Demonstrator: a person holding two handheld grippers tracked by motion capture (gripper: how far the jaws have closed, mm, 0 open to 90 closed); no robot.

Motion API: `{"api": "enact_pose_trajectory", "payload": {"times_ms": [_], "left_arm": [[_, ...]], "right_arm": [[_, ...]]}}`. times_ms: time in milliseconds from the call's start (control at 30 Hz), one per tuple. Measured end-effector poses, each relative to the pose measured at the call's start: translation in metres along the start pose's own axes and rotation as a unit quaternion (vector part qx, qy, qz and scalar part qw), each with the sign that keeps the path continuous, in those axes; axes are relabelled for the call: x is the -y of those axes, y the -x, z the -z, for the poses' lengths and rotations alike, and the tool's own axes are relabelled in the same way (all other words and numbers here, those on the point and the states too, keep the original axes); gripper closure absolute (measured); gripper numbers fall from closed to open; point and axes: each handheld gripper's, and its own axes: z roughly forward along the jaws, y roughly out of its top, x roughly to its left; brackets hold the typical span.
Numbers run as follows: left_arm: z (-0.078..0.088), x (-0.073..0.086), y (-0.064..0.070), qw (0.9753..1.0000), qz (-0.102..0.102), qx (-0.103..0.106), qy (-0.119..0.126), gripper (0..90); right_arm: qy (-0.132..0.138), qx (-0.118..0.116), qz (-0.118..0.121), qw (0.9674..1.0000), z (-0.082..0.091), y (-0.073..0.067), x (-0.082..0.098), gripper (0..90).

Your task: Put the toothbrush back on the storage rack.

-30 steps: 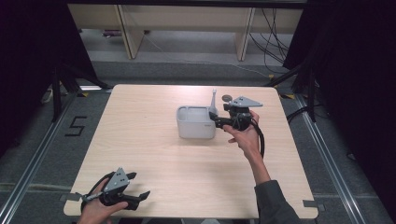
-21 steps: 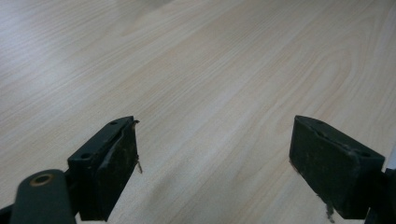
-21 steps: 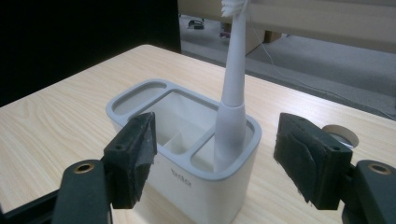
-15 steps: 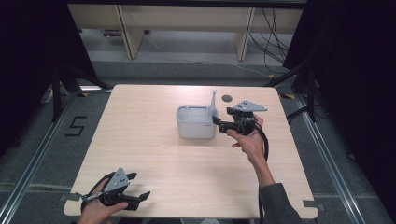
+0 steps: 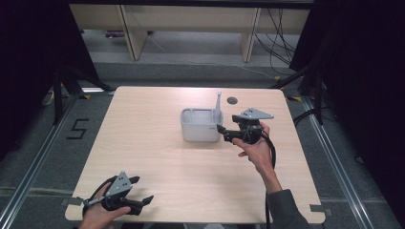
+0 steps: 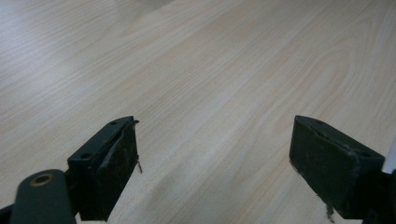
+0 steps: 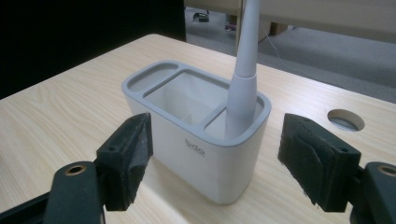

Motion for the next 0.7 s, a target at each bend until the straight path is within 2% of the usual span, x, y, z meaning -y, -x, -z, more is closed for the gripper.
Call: {"api": "enact_pose_trajectory", "payload": {"times_ms": [33,67,100,167,200,233,267,300,333,400,433,467,633,700], "left_arm": [[0.000,0.000,0.001,1.0000,0.003,0.000,0.003,14.8],[0.000,0.000,0.000,1.0000,0.003,0.000,0.002,14.8],[-0.001,0.000,0.002,0.9998,0.014,0.006,0.011,14.8],[-0.001,0.000,0.002,0.9998,0.014,0.005,0.011,14.8],[0.000,0.000,0.001,1.0000,0.007,0.001,0.005,14.8],[-0.001,0.001,0.001,0.9999,0.009,0.000,0.007,14.8],[0.000,0.000,0.000,1.0000,0.003,-0.002,0.002,14.7],[0.000,0.000,0.000,1.0000,0.003,-0.001,0.003,14.8],[-0.001,0.001,0.002,0.9998,0.015,0.003,0.013,14.8],[-0.001,0.001,0.001,0.9999,0.011,0.001,0.010,14.8],[-0.001,0.001,0.002,0.9998,0.015,0.003,0.013,14.8],[-0.001,0.000,0.001,0.9998,0.013,0.005,0.010,14.8],[-0.001,0.000,0.002,0.9998,0.013,0.004,0.011,14.8],[0.000,0.000,0.002,0.9998,0.013,0.003,0.012,14.8]], "right_arm": [[-0.002,-0.004,0.002,1.0000,0.000,0.000,0.001,26.2],[-0.006,0.003,0.007,0.9999,0.001,-0.001,0.002,25.9],[-0.008,0.002,0.010,0.9999,0.002,-0.002,0.005,25.7],[-0.008,-0.004,0.008,0.9999,0.002,-0.003,0.006,25.7],[-0.008,-0.001,0.006,0.9999,0.002,-0.004,0.007,25.6],[-0.017,-0.005,0.007,0.9998,0.004,-0.006,0.009,25.3],[-0.014,-0.004,0.013,0.9998,0.004,-0.006,0.010,25.1],[-0.014,-0.006,0.014,0.9998,0.005,-0.007,0.011,24.7],[-0.016,-0.008,0.017,0.9997,0.005,-0.008,0.012,24.4],[-0.016,-0.008,0.009,0.9998,0.005,-0.010,0.013,24.1],[-0.016,-0.017,0.017,0.9996,0.005,-0.010,0.014,23.9],[-0.021,-0.013,0.006,0.9997,0.007,-0.013,0.015,24.0],[-0.032,-0.019,0.016,0.9992,0.006,-0.020,0.024,21.9],[-0.039,-0.019,0.009,0.9990,0.007,-0.022,0.025,21.5]]}}
